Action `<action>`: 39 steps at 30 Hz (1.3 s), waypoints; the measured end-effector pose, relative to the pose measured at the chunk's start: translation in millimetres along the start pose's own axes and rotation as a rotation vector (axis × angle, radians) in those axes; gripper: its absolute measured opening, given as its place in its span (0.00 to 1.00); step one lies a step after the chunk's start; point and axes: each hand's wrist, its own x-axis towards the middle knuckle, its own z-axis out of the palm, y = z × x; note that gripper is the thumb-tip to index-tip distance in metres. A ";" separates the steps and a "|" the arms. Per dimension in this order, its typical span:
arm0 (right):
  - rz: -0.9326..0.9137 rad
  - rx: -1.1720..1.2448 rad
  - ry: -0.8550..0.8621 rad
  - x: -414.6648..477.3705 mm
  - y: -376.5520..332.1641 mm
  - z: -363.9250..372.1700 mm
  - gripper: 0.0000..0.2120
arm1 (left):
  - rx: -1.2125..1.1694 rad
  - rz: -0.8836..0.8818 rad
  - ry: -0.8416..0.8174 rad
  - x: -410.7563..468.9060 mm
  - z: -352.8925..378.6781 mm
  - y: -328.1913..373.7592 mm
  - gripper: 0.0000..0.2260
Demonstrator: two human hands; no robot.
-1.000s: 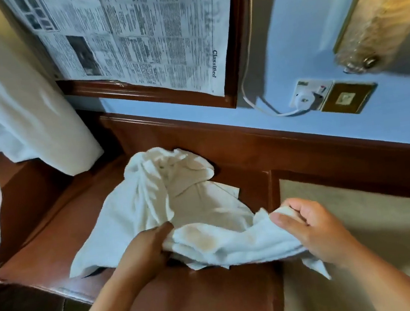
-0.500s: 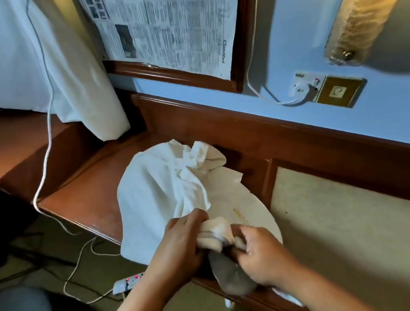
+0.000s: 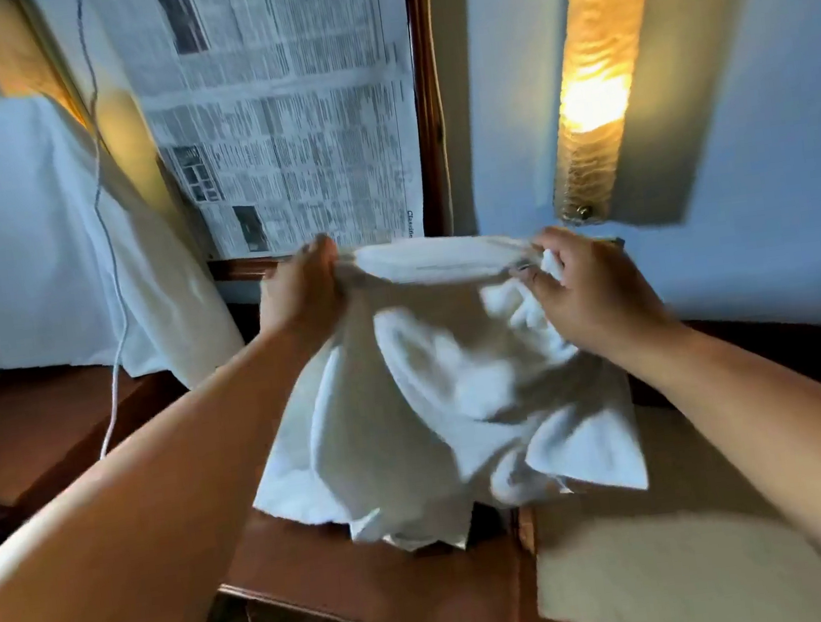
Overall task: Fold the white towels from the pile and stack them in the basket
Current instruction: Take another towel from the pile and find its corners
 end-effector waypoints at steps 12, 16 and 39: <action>-0.062 0.138 0.621 4.9 -47.2 -326.7 0.15 | -0.593 0.606 0.481 6.6 -282.1 317.9 0.15; -0.054 0.269 0.570 -63.7 -33.8 -390.1 0.12 | -0.796 0.602 0.255 -59.7 -271.8 407.2 0.16; 0.618 0.459 0.027 -427.6 169.9 -435.9 0.26 | -1.496 -0.294 -0.986 -416.3 -18.8 556.8 0.02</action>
